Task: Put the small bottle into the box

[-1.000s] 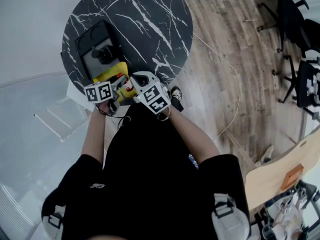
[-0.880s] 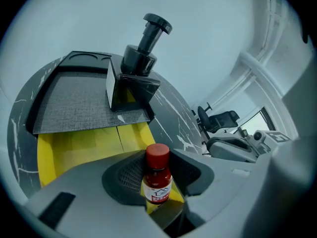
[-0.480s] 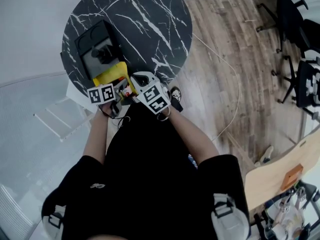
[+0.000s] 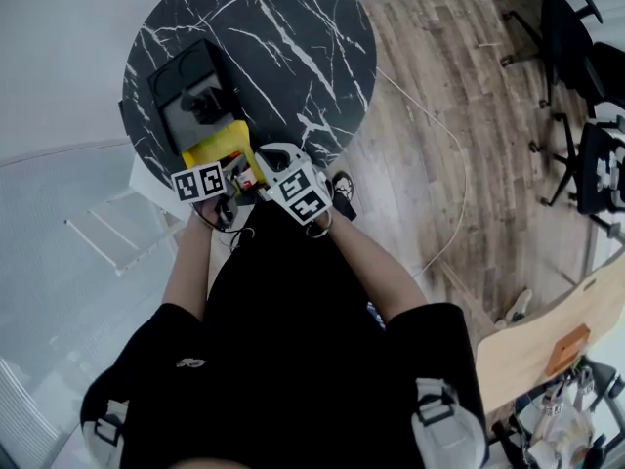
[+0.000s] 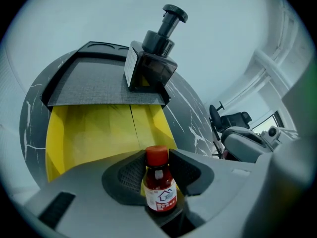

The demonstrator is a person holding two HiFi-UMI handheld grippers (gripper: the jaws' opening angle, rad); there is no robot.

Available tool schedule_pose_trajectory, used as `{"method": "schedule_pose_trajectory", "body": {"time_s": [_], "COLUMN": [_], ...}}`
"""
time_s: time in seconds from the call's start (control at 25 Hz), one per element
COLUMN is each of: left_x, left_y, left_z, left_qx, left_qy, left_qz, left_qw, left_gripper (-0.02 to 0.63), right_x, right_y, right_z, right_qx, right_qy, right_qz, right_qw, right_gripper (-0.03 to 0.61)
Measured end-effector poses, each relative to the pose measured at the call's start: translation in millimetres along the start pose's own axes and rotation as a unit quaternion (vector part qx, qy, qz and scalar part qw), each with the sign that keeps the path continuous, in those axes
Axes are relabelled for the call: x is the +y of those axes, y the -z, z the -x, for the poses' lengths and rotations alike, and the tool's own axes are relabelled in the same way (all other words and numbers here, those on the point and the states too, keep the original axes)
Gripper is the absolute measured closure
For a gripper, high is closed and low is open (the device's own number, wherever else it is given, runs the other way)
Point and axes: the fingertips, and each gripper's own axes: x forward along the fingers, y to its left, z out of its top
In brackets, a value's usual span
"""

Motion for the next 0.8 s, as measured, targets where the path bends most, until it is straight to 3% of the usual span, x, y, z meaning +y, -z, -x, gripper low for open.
{"method": "schedule_pose_trajectory", "body": {"time_s": [0.8], "left_x": [10], "left_y": [10], "left_z": [-2], "left_qx": [-0.002], "left_qy": [-0.036], "left_qz": [0.016], "left_qw": [0.9992], "left_gripper": [0.472], "right_x": [1], "right_y": [6], "right_z": [7], "right_qx": [0.009], "right_qy": [-0.015], "right_qz": [0.003], "right_qw": [1.0], "right_gripper": [0.581]}}
